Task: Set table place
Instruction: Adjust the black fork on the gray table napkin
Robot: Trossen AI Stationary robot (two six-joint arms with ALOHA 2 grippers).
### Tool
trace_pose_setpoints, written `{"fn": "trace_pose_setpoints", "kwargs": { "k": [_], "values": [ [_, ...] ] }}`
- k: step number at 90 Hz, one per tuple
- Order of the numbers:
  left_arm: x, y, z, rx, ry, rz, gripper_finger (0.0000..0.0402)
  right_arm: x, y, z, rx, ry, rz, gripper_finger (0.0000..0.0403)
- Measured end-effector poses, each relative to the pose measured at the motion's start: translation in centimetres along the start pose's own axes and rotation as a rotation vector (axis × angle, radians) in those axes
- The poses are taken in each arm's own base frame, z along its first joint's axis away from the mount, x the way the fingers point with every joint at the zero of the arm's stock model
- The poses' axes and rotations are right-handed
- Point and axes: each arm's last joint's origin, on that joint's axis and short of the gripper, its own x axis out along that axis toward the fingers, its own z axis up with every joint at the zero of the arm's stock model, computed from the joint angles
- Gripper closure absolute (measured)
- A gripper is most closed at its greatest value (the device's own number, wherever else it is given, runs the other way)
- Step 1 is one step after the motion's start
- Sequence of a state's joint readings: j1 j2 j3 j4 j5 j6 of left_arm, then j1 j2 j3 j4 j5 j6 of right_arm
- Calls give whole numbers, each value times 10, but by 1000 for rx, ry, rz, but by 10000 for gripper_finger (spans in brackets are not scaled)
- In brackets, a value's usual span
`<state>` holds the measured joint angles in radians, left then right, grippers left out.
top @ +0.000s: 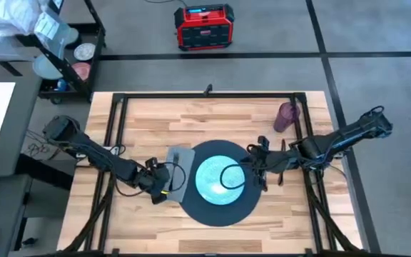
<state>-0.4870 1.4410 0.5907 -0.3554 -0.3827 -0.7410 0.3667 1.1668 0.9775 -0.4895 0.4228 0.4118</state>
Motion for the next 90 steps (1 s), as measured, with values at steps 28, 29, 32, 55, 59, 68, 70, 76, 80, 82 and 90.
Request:
{"fn": "trace_pose_setpoints", "kwargs": {
  "k": [28, 29, 32, 55, 59, 68, 70, 76, 80, 82, 90],
  "values": [
    [15, -21, 1, -19, -49, -108, 401, 0, 0, 0, 1, -4, 0, 342],
    [15, -22, 1, -19, -51, -114, 401, 0, 0, 0, 1, -4, 0, 342],
    [15, -22, 1, -19, -54, -124, 401, 0, 0, 0, 1, -4, 0, 342],
    [15, -20, -3, -17, -12, -93, 401, 0, -1, -2, -3, 15, -9, 343],
    [15, -20, -4, -15, -9, -91, 401, 0, -1, -2, -5, 22, -12, 343],
    [14, -21, -5, -10, -13, -92, 401, 0, -1, -3, 2, 24, -13, 343],
    [13, -22, -4, -7, -16, -95, 401, 0, -1, -3, 3, 24, -13, 343],
    [7, -26, 0, 23, -30, -117, 401, 0, -1, -3, 2, 24, -13, 343],
    [2, -28, 2, 59, -30, -129, 401, 0, -1, -2, 3, 23, -13, 343],
    [-2, -30, 4, 76, -40, -142, 401, 0, -1, -2, 3, 23, -13, 343],
    [-20, -38, 22, 109, -150, -174, 401, 0, -1, -2, 5, 21, -13, 343]
  ]
}}
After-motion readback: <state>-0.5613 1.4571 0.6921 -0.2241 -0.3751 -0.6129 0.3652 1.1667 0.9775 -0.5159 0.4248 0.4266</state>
